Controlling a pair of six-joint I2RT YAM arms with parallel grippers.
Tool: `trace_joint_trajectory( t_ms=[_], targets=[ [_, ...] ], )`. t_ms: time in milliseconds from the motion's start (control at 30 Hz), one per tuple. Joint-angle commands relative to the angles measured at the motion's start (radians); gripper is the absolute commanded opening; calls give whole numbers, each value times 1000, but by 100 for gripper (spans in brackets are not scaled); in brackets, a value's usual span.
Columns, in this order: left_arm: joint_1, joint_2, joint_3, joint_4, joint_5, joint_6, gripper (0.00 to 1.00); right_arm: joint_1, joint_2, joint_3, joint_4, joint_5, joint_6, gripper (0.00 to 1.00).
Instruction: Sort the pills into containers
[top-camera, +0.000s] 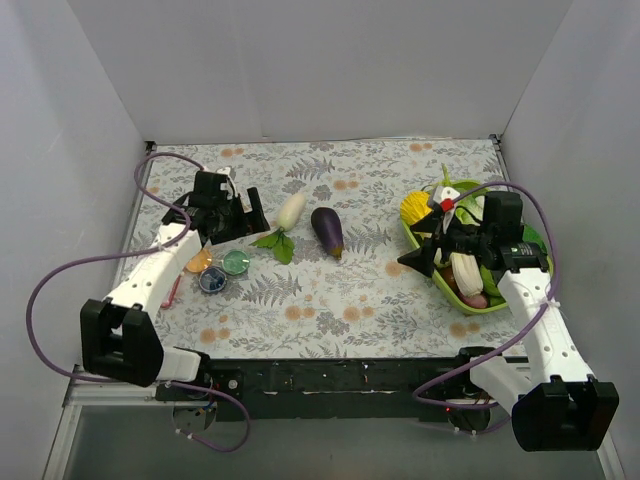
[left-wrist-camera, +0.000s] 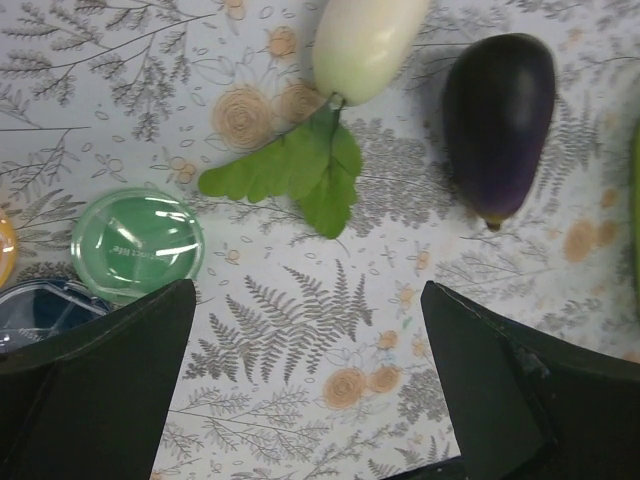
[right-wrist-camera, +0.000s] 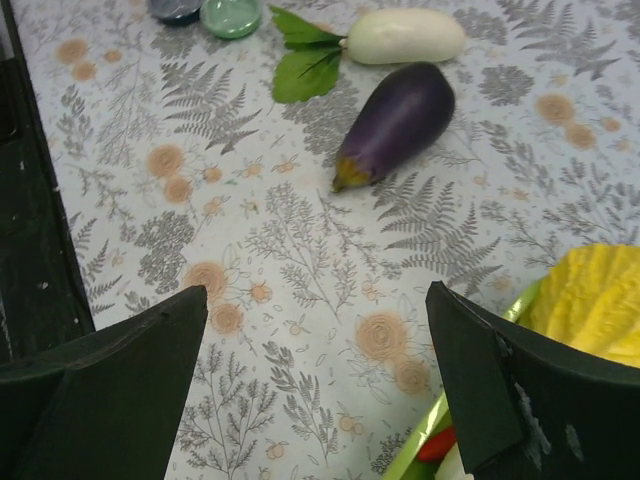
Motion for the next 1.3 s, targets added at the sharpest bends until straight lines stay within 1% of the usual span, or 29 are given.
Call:
trace_joint_trajectory(
  t_ms=[0, 33, 133, 267, 500, 900, 1267],
  targets=[
    [-23, 87, 56, -82, -217, 53, 98, 54, 0, -51, 37, -32, -54, 98],
    [-26, 133, 69, -87, -240, 57, 98, 57, 2, -59, 41, -32, -54, 98],
    [-30, 194, 89, -105, -272, 55, 98, 61, 3, -82, 53, -27, -57, 98],
    [-32, 216, 52, -104, -329, 50, 98, 64, 2, -108, 67, -27, -59, 98],
    [-32, 259, -8, -91, -306, 69, 98, 66, 5, -135, 79, -33, -57, 98],
    [-20, 319, -43, -73, -291, 113, 98, 64, 15, -145, 91, -42, -45, 98],
    [-15, 406, 20, -68, -309, 130, 96, 64, 3, -152, 88, -35, -45, 98]
  ],
)
